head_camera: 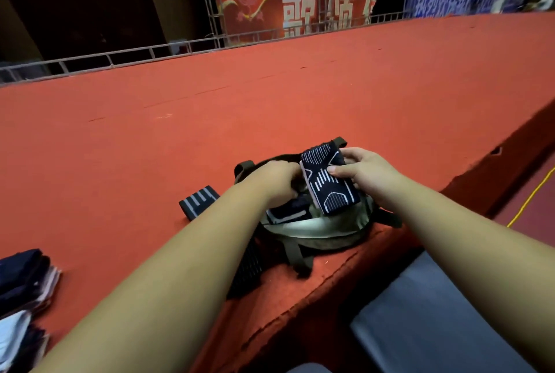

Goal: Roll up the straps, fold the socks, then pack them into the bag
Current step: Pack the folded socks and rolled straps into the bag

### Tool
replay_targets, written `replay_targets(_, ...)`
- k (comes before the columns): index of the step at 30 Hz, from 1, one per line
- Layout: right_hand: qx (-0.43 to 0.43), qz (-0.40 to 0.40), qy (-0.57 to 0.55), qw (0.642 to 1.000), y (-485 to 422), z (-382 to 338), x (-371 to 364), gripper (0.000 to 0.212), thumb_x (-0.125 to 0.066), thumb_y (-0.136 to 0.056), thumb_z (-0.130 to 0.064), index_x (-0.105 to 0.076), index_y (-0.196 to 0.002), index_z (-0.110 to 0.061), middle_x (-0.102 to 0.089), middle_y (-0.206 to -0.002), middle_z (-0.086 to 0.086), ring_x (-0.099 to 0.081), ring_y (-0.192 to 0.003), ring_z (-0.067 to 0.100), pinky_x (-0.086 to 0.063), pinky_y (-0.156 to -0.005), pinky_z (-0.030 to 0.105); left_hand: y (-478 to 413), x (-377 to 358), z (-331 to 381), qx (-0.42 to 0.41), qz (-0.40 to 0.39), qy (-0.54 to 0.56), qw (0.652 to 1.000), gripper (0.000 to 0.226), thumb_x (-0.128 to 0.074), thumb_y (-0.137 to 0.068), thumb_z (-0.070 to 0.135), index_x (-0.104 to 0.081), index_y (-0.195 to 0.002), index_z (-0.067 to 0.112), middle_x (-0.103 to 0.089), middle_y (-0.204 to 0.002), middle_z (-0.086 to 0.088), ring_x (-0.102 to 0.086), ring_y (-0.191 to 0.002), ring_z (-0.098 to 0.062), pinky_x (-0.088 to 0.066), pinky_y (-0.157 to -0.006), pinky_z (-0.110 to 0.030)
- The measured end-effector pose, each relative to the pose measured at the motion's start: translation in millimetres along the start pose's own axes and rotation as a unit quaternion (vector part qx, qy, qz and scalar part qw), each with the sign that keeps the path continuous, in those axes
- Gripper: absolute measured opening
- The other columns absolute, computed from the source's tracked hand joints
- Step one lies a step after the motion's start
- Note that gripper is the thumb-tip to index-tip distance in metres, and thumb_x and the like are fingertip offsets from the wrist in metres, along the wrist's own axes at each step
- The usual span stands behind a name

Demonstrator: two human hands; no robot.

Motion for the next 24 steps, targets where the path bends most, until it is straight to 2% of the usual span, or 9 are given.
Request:
replay_targets(3, 0.015, -0.02, -0.019, 1.0, -13, 7, -7, 0.047, -0.074, -0.094, 0.0, -0.064, -0.137, -0.013, -0.079, -0.122, 0.005, -0.076, -0.112, 0.027, -0.059, -0.1, 0.047, -9, -9, -12, 0.021, -0.006, -0.055, 0.998, 0.083, -0.089, -0.08, 0.034, -0.044, -0.148, 0.021, -0.053, -0.149, -0.003, -0.055, -0.132, -0.031, -0.051, -0.102, -0.048)
replay_targets(6, 0.029, -0.037, 0.01, 0.999, -21, 9, -17, 0.036, -0.069, -0.099, -0.004, -0.066, -0.134, -0.014, -0.079, -0.119, 0.004, -0.077, -0.11, 0.025, -0.061, -0.098, 0.044, -10, -9, -21, 0.022, -0.004, -0.071, 0.997, 0.114, -0.093, -0.074, 0.046, -0.023, -0.162, 0.026, -0.038, -0.163, 0.001, -0.045, -0.143, -0.033, -0.046, -0.108, -0.05)
replay_targets(9, 0.033, -0.053, 0.098, 0.993, -30, 10, -25, 0.022, -0.068, -0.102, -0.012, -0.073, -0.122, -0.019, -0.081, -0.111, 0.0, -0.077, -0.106, 0.021, -0.06, -0.096, 0.04, -11, -4, -30, 0.041, -0.013, -0.038, 0.998, 0.125, -0.097, -0.065, 0.051, -0.022, -0.161, 0.026, -0.042, -0.159, -0.001, -0.049, -0.141, -0.034, -0.047, -0.109, -0.052)
replay_targets(11, 0.027, -0.059, 0.185, 0.981, -40, 11, -26, 0.015, -0.067, -0.103, -0.02, -0.075, -0.115, -0.02, -0.081, -0.107, -0.002, -0.078, -0.101, 0.019, -0.06, -0.095, 0.039, -11, -1, -30, 0.05, -0.01, -0.037, 0.998, 0.135, -0.098, -0.061, 0.055, -0.014, -0.162, 0.025, -0.042, -0.16, -0.003, -0.05, -0.14, -0.034, -0.048, -0.108, -0.051)
replay_targets(15, 0.012, -0.07, 0.366, 0.928, -59, 16, -25, 0.022, -0.063, -0.104, -0.034, -0.075, -0.113, -0.019, -0.078, -0.112, -0.001, -0.072, -0.107, 0.02, -0.053, -0.103, 0.04, -14, 0, -21, 0.036, 0.007, -0.066, 0.997, 0.151, -0.099, -0.061, 0.052, 0.009, -0.166, 0.035, -0.028, -0.17, 0.001, -0.043, -0.146, -0.033, -0.045, -0.108, -0.049)
replay_targets(17, -0.001, -0.084, 0.446, 0.891, -64, 19, -25, 0.029, -0.06, -0.104, -0.04, -0.075, -0.115, -0.017, -0.077, -0.116, 0.003, -0.07, -0.113, 0.024, -0.051, -0.104, 0.04, -16, -1, -18, 0.028, 0.011, -0.07, 0.997, 0.151, -0.099, -0.062, 0.049, 0.009, -0.166, 0.038, -0.025, -0.171, 0.003, -0.042, -0.146, -0.034, -0.045, -0.109, -0.05)
replay_targets(19, -0.015, -0.093, 0.496, 0.863, -69, 22, -27, 0.035, -0.058, -0.104, -0.045, -0.074, -0.118, -0.017, -0.075, -0.119, 0.006, -0.068, -0.115, 0.027, -0.05, -0.104, 0.04, -16, -2, -16, 0.017, 0.022, -0.08, 0.996, 0.143, -0.099, -0.063, 0.046, 0.001, -0.165, 0.04, -0.027, -0.169, 0.005, -0.045, -0.143, -0.034, -0.047, -0.106, -0.05)
replay_targets(22, -0.024, -0.075, 0.537, 0.84, -74, 23, -31, 0.043, -0.058, -0.1, -0.054, -0.074, -0.117, -0.018, -0.074, -0.117, 0.006, -0.066, -0.117, 0.03, -0.05, -0.105, 0.044, -12, -5, -11, -0.009, 0.031, -0.105, 0.994, 0.108, -0.096, -0.068, 0.045, -0.029, -0.154, 0.042, -0.033, -0.16, 0.015, -0.049, -0.133, -0.031, -0.044, -0.096, -0.049)
replay_targets(24, -0.028, -0.052, 0.554, 0.831, -72, 23, -33, 0.047, -0.054, -0.098, -0.059, -0.073, -0.115, -0.019, -0.072, -0.118, 0.005, -0.064, -0.119, 0.031, -0.046, -0.105, 0.045, -10, -6, -9, -0.019, 0.028, -0.121, 0.992, 0.083, -0.092, -0.073, 0.048, -0.045, -0.141, 0.039, -0.04, -0.149, 0.014, -0.045, -0.129, -0.028, -0.04, -0.089, -0.046)
Point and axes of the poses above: each hand's wrist, its own y-axis away from the middle knuckle, its own x-axis out of the back of the hand, z = x × y, the point moved 4 cm from there along -y, towards the middle knuckle
